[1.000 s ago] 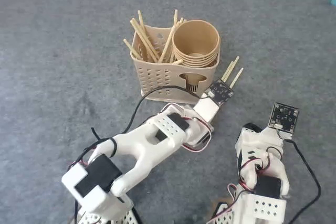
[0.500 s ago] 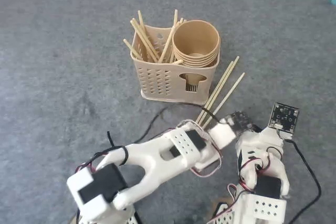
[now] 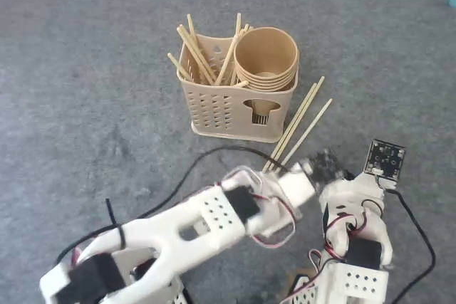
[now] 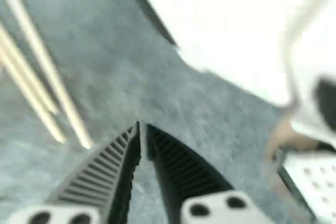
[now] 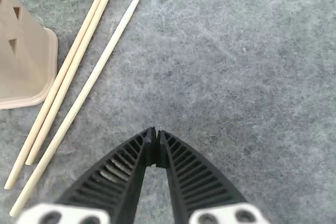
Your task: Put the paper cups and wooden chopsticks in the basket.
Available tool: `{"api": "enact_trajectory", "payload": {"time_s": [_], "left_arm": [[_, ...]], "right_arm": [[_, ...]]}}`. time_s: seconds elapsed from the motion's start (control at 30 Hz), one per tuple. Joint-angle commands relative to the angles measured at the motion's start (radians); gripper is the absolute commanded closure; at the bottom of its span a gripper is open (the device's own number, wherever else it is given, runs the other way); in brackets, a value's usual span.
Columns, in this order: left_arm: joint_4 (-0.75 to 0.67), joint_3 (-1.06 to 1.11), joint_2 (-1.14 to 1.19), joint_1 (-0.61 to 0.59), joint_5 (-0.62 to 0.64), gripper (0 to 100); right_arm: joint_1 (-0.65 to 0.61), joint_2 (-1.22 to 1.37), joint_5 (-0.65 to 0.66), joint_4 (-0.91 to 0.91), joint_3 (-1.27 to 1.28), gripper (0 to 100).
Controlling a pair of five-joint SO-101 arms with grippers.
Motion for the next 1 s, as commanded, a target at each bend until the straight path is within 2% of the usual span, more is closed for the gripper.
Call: {"api": "enact_trajectory", "payload": {"time_s": [0.0,0.1,0.33,0.53,0.8,0.97], "left_arm": [[0.003,-0.070,-0.035,-0.083,0.023,82],[-0.008,-0.079,0.038,-0.120,0.060,77],[-0.157,-0.131,0.256,-0.210,0.035,77],[-0.172,-0.199,0.410,-0.216,0.035,78],[-0.120,-0.251,0.456,-0.193,0.023,97],[-0.115,-0.246,0.454,-0.169,-0.006,99]], "right_arm": [[0.012,-0.015,0.014,0.002,0.018,99.1],[0.012,-0.015,0.014,0.004,0.018,99.1],[0.012,-0.015,0.014,0.004,0.018,99.1],[0.012,-0.015,0.014,0.004,0.018,99.1],[0.012,-0.015,0.014,0.004,0.017,99.0],[0.012,-0.015,0.014,0.004,0.015,99.0]]}}
